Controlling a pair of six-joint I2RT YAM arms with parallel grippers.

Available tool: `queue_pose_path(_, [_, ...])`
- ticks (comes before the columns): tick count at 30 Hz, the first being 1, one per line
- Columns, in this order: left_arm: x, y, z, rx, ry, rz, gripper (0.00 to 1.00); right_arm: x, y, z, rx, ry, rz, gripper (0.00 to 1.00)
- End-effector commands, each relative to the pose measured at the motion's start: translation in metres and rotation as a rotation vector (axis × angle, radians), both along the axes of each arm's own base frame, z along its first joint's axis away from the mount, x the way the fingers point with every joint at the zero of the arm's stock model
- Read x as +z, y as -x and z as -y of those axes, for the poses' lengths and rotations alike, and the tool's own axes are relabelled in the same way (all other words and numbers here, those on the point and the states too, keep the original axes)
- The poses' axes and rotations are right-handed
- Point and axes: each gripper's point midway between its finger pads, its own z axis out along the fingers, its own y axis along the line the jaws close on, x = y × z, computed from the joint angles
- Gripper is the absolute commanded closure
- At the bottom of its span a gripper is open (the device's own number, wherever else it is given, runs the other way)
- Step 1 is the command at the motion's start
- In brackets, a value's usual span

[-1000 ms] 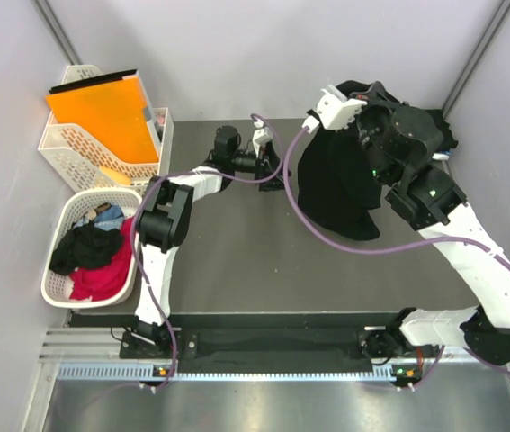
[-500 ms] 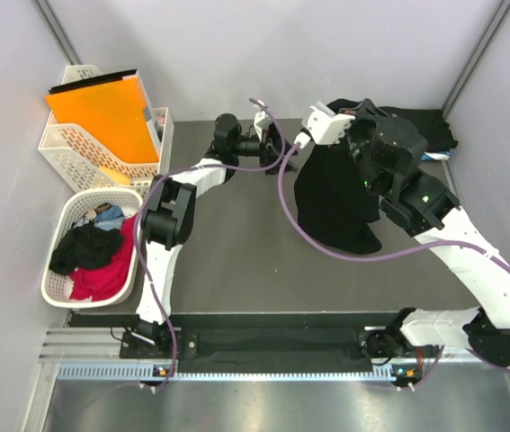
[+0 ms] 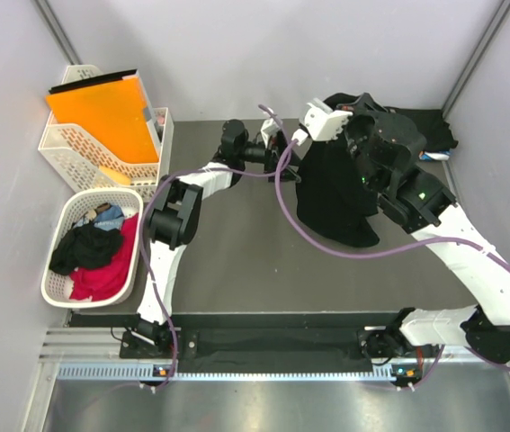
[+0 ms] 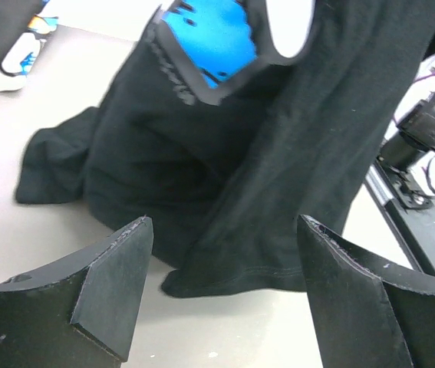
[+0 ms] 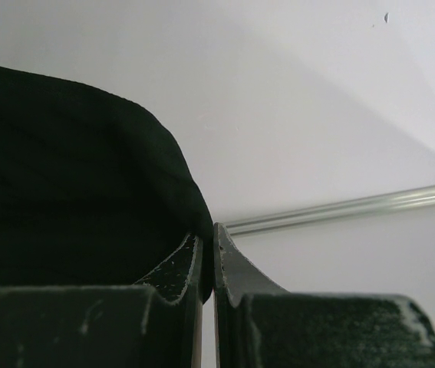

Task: Fold and stack the t-shirts
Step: Flatten out the tshirt

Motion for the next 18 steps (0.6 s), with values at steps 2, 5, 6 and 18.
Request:
queue_pose_path(2, [0.005,0.011,0.002,-0.065,0.019,0.054,0.2,0.054,0.016,0.009,0.005,-0.107,0.148,1.0])
queue_pose_path(5, [0.004,0.011,0.004,-0.068,0.019,0.052,0.21,0.058,0.015,0.009,0.004,-0.1,0.161,1.0])
queue_pose_path(6, [0.003,0.012,0.004,-0.07,0.019,0.051,0.21,0.06,0.015,0.009,0.003,-0.1,0.17,1.0])
queue_pose_path(18, [-0.006,0.012,0.001,-0.06,0.014,0.031,0.5,0.072,0.014,0.013,-0.02,-0.092,0.205,1.0])
